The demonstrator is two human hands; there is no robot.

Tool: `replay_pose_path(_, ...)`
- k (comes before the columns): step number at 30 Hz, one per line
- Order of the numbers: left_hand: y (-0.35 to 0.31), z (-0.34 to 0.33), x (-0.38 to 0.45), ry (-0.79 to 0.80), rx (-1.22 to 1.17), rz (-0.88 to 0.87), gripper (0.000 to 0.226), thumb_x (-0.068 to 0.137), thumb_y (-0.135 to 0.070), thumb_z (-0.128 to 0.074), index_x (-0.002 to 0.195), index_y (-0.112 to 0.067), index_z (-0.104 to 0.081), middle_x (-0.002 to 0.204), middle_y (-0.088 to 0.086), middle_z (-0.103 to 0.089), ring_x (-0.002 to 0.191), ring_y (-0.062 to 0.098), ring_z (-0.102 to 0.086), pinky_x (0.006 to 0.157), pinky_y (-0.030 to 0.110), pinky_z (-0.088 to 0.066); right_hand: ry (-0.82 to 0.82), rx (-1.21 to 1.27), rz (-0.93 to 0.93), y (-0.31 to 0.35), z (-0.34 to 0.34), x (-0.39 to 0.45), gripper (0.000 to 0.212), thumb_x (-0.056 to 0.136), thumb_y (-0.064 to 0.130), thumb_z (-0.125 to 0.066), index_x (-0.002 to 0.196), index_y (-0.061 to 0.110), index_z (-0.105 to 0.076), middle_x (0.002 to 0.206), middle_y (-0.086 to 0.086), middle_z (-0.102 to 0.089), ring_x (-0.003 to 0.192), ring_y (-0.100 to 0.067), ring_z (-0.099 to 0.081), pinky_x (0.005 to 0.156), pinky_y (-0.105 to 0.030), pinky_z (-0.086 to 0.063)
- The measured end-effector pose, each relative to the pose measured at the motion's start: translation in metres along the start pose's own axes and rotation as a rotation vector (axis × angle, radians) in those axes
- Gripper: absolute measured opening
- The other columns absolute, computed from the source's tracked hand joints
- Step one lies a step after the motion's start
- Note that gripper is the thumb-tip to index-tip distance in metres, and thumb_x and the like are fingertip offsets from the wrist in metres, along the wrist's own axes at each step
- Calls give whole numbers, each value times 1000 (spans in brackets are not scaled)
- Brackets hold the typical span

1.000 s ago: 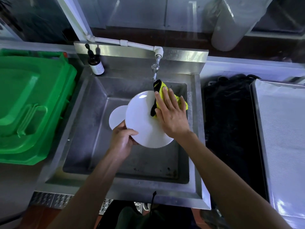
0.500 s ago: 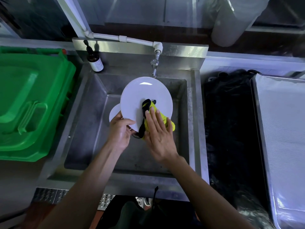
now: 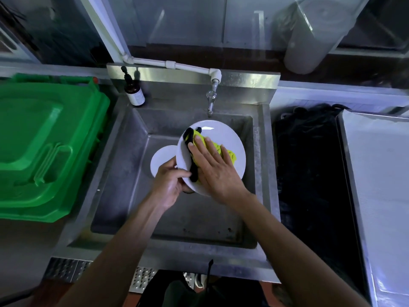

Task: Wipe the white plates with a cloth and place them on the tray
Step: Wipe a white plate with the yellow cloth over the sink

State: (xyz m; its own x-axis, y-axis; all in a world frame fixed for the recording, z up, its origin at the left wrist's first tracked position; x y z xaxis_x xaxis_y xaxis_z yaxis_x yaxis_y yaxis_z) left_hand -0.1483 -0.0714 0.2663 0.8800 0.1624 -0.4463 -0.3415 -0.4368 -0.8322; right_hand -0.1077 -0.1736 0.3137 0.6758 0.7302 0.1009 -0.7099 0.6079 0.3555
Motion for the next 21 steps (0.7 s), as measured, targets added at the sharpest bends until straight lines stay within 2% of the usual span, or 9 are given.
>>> replay_pose_path(4, 6, 1, -1, -3, 19, 18, 39, 68, 3, -60, 99, -15, -75, 95, 18, -68, 85, 31, -69, 62, 43, -58, -8, -4, 34, -2, 7, 7, 62, 105, 24, -34, 161, 22, -10, 169, 4, 2, 156, -25, 2, 121, -58, -12)
replay_pose_path(8, 6, -2, 0, 47, 62, 27, 37, 67, 4, -56, 93, -16, -74, 86, 13, -66, 80, 27, -67, 60, 41, -57, -17, -47, 149, 16, 8, 14, 66, 103, 19, -39, 162, 22, -9, 169, 4, 2, 156, -26, 4, 121, -58, -11)
replay_pose_path(12, 7, -3, 0, 58, 76, 32, 40, 68, 4, -56, 104, -7, -68, 91, 15, -64, 84, 29, -66, 66, 44, -57, -71, -62, 191, 17, 12, 23, 68, 100, 12, -42, 161, 21, -12, 170, 2, -1, 156, -26, 4, 120, -60, -15)
replay_pose_path(15, 9, 2, 1, 32, 80, 39, 46, 69, 3, -59, 112, -9, -70, 103, 18, -69, 92, 32, -68, 72, 48, -56, -120, -44, 118, 0, 16, 28, 69, 100, 12, -43, 161, 22, -13, 170, 3, -1, 156, -26, 4, 121, -59, -14)
replay_pose_path(18, 13, 5, -1, -29, 40, 52, 46, 65, 2, -62, 104, -17, -76, 106, 15, -74, 94, 32, -71, 70, 46, -58, -130, -66, 10, -26, 20, 35, 66, 102, 16, -41, 161, 23, -11, 169, 4, 1, 156, -24, 4, 121, -59, -13)
replay_pose_path(21, 16, 5, -1, -80, 10, 48, 47, 63, 1, -62, 103, -17, -76, 107, 15, -74, 95, 33, -71, 73, 50, -58, -130, -96, -28, -40, 20, 38, 65, 104, 18, -40, 161, 23, -11, 170, 4, 0, 156, -24, 1, 121, -58, -14)
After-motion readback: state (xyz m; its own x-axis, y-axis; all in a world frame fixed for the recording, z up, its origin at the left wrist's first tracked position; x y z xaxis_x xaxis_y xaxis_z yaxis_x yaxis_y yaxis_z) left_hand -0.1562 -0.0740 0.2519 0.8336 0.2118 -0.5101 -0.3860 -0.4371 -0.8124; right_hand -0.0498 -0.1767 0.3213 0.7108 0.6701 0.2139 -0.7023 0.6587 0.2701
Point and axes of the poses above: each hand's wrist, its own x-axis towards the middle knuckle, its own z-axis out of the back of the hand, y = z × x, the point moved 10 cm from there along x, towards the middle knuckle
